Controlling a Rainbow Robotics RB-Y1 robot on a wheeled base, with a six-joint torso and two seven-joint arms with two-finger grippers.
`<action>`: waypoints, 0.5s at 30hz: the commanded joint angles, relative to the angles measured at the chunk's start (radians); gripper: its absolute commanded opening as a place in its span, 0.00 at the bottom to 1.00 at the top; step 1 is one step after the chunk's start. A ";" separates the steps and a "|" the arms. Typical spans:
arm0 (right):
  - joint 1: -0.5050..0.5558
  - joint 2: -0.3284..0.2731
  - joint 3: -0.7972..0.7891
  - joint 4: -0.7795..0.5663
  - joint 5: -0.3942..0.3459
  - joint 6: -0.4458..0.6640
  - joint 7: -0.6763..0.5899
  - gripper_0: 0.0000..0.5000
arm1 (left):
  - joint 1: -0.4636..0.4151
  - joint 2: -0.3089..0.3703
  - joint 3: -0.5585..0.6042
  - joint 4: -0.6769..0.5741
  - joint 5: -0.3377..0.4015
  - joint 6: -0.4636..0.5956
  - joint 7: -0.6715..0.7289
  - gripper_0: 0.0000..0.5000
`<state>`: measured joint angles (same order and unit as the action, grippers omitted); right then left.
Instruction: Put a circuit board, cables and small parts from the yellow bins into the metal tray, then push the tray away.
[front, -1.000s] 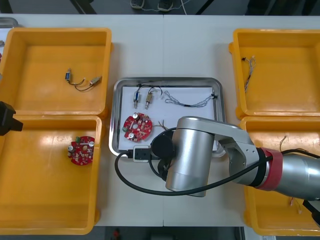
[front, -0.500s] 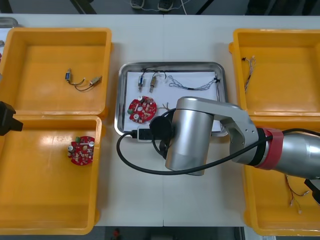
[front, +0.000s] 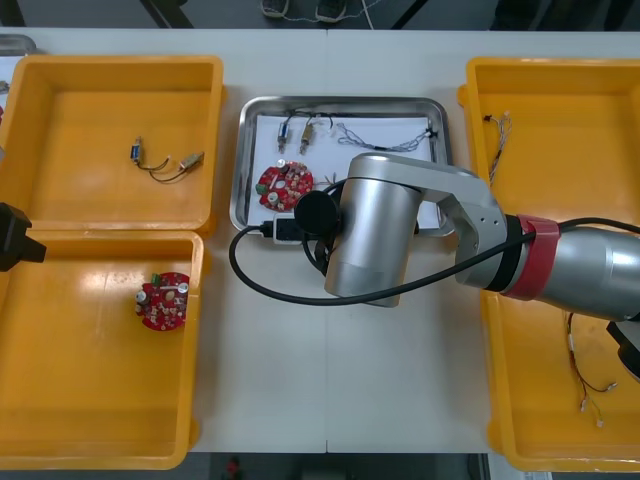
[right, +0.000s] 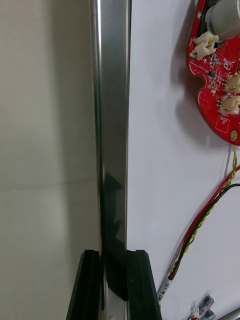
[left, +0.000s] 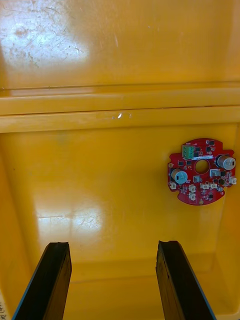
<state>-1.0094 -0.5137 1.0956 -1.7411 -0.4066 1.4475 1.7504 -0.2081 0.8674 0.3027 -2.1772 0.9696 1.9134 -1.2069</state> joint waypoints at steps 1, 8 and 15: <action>-0.066 -0.009 0.009 0.029 0.002 -0.050 0.027 0.00 | 0.013 -0.008 0.024 -0.029 -0.009 0.006 0.018 1.00; -0.078 0.006 0.009 0.071 0.077 -0.091 0.050 0.00 | 0.013 -0.008 0.024 -0.029 -0.009 0.006 0.018 1.00; -0.092 0.011 0.007 0.120 0.123 -0.147 0.069 0.00 | 0.013 -0.008 0.024 -0.029 -0.009 0.006 0.018 1.00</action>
<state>-1.0445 -0.5122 1.0958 -1.6316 -0.3059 1.3262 1.7888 -0.2081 0.8672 0.3027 -2.1773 0.9696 1.9134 -1.2069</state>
